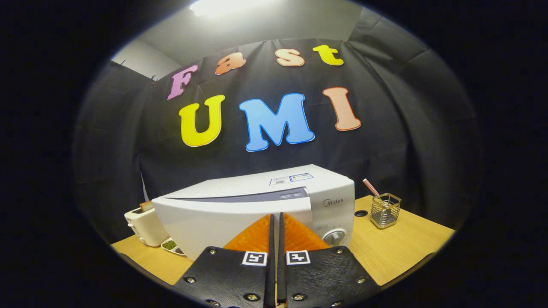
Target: Open the microwave, put the food inside, and close the microwave door.
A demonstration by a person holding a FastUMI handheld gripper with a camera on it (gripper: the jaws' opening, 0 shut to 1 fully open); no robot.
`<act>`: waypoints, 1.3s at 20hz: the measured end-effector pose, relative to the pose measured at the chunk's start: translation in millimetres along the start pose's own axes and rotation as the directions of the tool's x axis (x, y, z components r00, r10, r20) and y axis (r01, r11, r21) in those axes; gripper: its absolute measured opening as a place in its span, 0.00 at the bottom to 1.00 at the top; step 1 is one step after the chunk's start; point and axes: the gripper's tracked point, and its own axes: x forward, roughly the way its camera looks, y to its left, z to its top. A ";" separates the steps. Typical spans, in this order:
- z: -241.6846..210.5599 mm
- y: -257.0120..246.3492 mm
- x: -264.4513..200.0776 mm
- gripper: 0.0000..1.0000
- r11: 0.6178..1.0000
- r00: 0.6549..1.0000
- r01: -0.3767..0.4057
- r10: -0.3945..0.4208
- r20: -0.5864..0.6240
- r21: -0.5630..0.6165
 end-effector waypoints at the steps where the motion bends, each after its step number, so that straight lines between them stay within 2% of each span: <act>1: -1.3 -2.1 7.7 0.02 1.000 1.000 0.004 -0.004 -0.005 -0.003; 9: 4.1 -8.7 26.9 0.02 1.000 1.000 0.030 -0.030 0.006 -0.002; 14: -1.0 -10.5 37.6 0.02 1.000 1.000 0.006 -0.006 -0.030 -0.002; 19: 8.5 -11.8 29.5 0.02 1.000 1.000 0.003 -0.003 -0.004 -0.017; 21: 27.1 -8.2 15.7 0.04 0.999 0.999 -0.025 0.026 0.033 -0.024; 23: 51.2 -8.3 0.4 0.26 0.998 0.997 -0.033 0.036 0.062 -0.050; 25: 78.7 -3.9 -19.3 0.65 0.996 0.996 -0.048 0.053 0.070 -0.074; 26: 96.3 -1.2 -29.0 0.94 0.995 0.995 -0.067 0.072 0.073 -0.074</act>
